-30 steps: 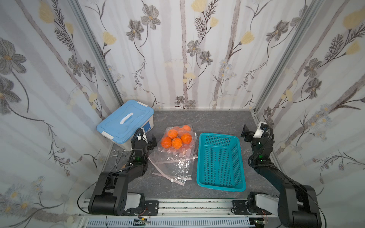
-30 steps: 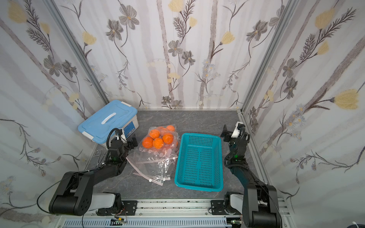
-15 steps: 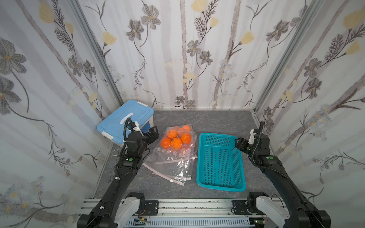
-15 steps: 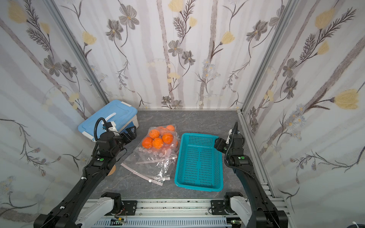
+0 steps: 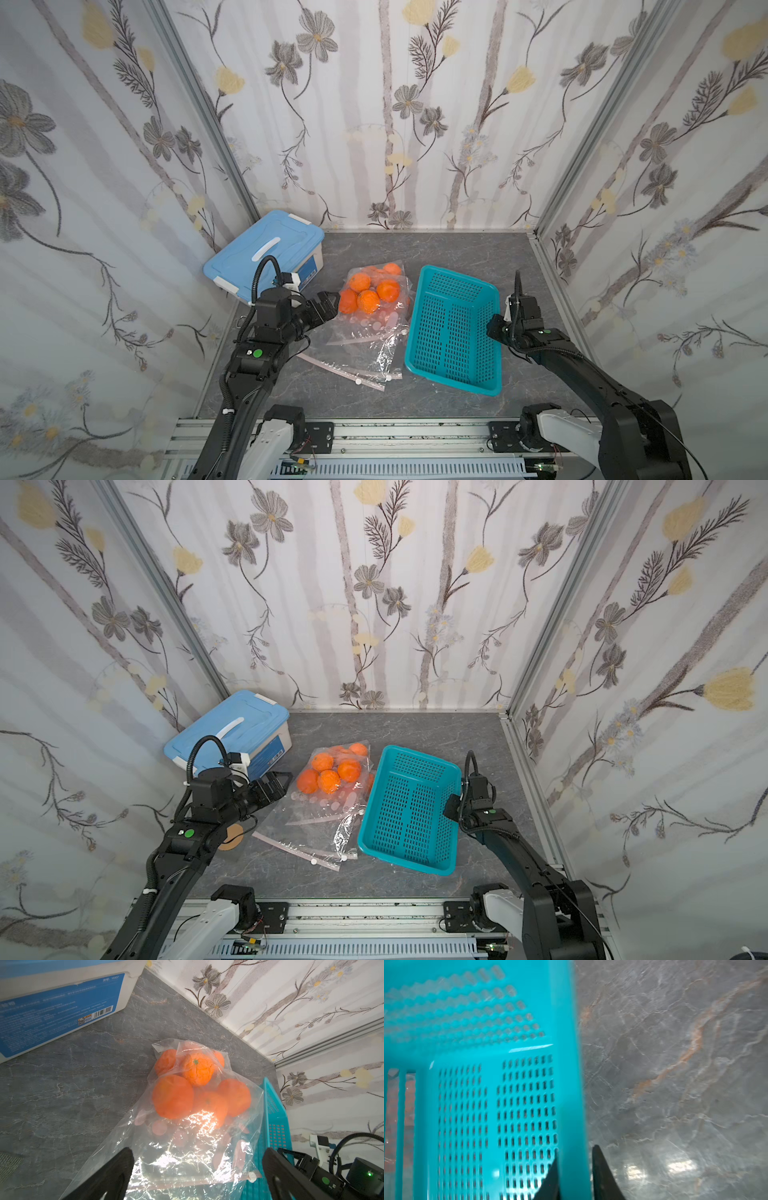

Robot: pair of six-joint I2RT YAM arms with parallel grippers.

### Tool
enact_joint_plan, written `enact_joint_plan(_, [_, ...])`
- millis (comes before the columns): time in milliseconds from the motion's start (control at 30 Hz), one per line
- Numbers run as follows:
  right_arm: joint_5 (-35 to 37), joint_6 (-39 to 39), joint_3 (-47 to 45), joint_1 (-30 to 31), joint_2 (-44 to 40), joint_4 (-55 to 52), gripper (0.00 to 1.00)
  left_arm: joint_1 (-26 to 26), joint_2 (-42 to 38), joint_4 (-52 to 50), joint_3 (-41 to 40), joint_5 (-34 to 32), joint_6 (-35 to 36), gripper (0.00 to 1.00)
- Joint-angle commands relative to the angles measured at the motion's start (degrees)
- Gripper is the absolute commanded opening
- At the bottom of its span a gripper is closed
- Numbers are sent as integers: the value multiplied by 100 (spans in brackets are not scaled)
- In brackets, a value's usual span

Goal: Open the zip-top bag and take out the orange
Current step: Move the basket to the center of the board.

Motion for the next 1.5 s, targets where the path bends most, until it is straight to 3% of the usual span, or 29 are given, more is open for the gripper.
enact_joint_plan(0, [341,-290,609,-204,579,261,16,3,-40,-499,100,-6,455,100])
enact_joint_plan(267, [112,-1356,2998,-350,2433,-397,14,-5,52,-1053,519,69,1540,100])
enact_joint_plan(400, [-140,-1652,3291,-443,2807,-453,14,-6,227,-1278,674,-463,2005,100])
enact_joint_plan(533, [-432,-1733,3320,-567,2951,-341,19,-1,333,-1229,594,-526,2035,100])
enact_joint_plan(600, [-468,-1804,3391,-608,3011,-342,28,-14,334,-1182,528,-491,2057,100])
enact_joint_plan(767, [-128,-1812,3656,-653,2831,-451,76,-23,350,-1230,525,-657,2191,100])
enact_joint_plan(900, [-71,-2086,3279,-338,1888,75,77,-53,646,-1509,839,-1067,2237,100])
enact_joint_plan(1033, [-263,-2802,2386,649,678,1160,73,-49,787,-1539,1042,-1221,2099,100])
enact_joint_plan(1167, [-609,-4172,1452,2234,-118,2194,70,-49,544,-1349,807,-1245,2017,100])
enact_joint_plan(1333, [-694,-5973,626,4341,-269,2657,72,-54,123,-1193,430,-1332,1980,100])
enact_joint_plan(1467, [-435,-6674,334,5408,-94,2989,74,-42,-21,-1263,464,-1618,2000,100])
